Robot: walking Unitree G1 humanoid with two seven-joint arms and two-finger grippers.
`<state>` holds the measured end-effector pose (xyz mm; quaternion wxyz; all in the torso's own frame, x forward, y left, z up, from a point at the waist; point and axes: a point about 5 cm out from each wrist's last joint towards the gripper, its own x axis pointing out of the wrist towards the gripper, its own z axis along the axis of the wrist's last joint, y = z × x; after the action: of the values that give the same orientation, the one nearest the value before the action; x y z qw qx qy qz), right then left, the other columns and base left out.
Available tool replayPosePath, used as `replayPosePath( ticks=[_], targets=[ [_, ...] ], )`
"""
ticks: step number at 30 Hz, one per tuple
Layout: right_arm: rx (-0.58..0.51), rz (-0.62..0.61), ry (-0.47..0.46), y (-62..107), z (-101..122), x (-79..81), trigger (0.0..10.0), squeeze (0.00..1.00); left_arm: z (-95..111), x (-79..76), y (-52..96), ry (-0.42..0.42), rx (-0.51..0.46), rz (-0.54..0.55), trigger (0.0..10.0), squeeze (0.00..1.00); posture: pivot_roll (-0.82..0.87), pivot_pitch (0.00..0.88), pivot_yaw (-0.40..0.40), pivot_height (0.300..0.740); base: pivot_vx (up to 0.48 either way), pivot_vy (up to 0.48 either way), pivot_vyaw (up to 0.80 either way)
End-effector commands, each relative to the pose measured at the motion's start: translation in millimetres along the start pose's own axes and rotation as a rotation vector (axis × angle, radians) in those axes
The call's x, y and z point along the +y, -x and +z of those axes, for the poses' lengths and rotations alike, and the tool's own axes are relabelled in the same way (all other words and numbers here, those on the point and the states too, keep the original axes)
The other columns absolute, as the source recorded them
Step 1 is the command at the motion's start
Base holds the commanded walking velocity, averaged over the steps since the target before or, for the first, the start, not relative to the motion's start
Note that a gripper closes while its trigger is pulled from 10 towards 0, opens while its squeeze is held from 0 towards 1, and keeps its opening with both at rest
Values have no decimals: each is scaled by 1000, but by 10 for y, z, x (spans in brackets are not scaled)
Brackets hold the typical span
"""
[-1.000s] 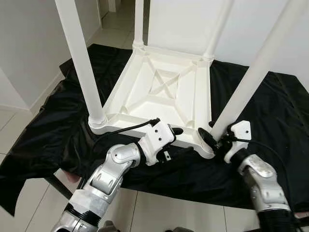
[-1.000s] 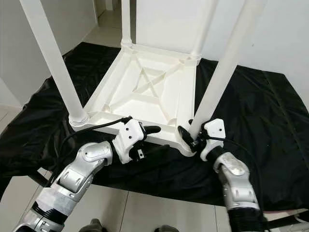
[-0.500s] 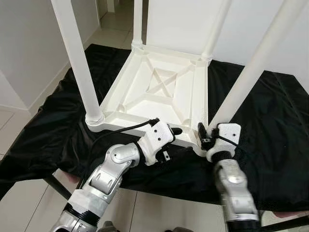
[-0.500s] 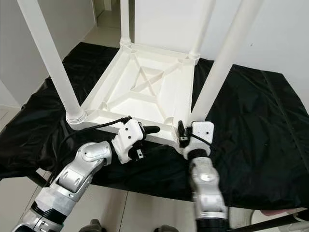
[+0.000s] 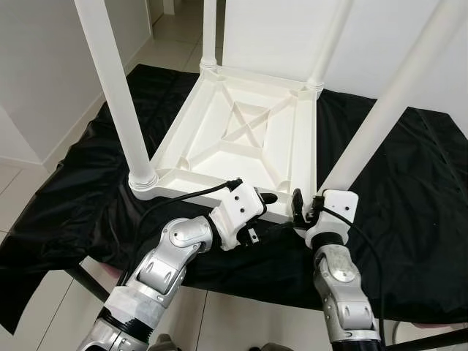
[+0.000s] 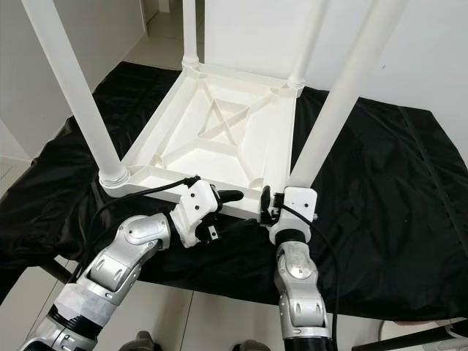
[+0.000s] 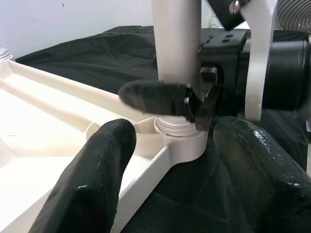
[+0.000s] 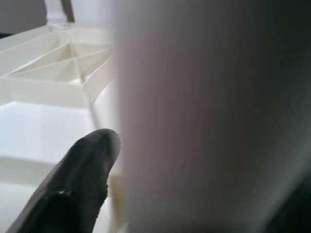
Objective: Building children table
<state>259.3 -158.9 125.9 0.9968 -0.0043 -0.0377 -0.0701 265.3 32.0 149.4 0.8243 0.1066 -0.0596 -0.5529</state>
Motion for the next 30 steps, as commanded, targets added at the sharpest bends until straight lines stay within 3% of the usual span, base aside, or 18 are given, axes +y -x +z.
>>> replayPosePath(
  ticks=[1, 3, 4, 9, 15, 21, 22, 23, 24, 30],
  targets=[
    [19, 0, 16, 22, -33, -84, 10000, 1000, 6, -14, -27, 2, -1, -15, 10000, 0, 48, 7, -67, 740, 0, 0, 0],
    [20, 42, 19, 27, -35, -109, 10000, 1000, 6, -18, -24, 2, -1, -15, 10000, 0, 48, 6, -67, 740, 0, 0, 0],
    [14, 94, 52, 34, -22, -167, 10000, 0, 6, -24, -19, 3, -1, -16, 10000, 0, 48, 6, -68, 740, 0, 0, 0],
    [25, 219, 77, 21, -26, -289, 10000, 0, 3, -25, -14, 2, 1, -19, 10000, 0, 50, 5, -68, 740, 0, 0, 0],
    [59, 525, 175, -72, -33, -392, 10000, 0, 5, -11, -30, -4, 2, -23, 10000, 0, 52, 0, -67, 740, 0, 0, 0],
    [63, 633, 203, -114, -31, -353, 10000, 0, 12, -5, -41, -10, 0, -23, 10000, 0, 59, 0, -71, 740, 0, 0, 0],
    [64, 666, 212, -131, -32, -345, 9373, 0, 15, -1, -44, -11, -1, -22, 10000, 0, 62, 0, -73, 740, 0, 0, 0],
    [64, 666, 212, -131, -32, -345, 9373, 0, 15, -1, -44, -11, -1, -22, 10000, 0, 62, 0, -73, 740, 0, 0, 0],
    [77, 694, 232, -165, -52, -340, 275, 0, 20, 4, -46, -13, -3, -19, 10000, 0, 66, 0, -77, 740, 0, 0, 0],
    [127, 751, 257, -191, -154, -379, 0, 0, 26, 7, -43, -17, -6, -10, 10000, 0, 80, 0, -89, 740, 0, 0, 0]
  ],
)
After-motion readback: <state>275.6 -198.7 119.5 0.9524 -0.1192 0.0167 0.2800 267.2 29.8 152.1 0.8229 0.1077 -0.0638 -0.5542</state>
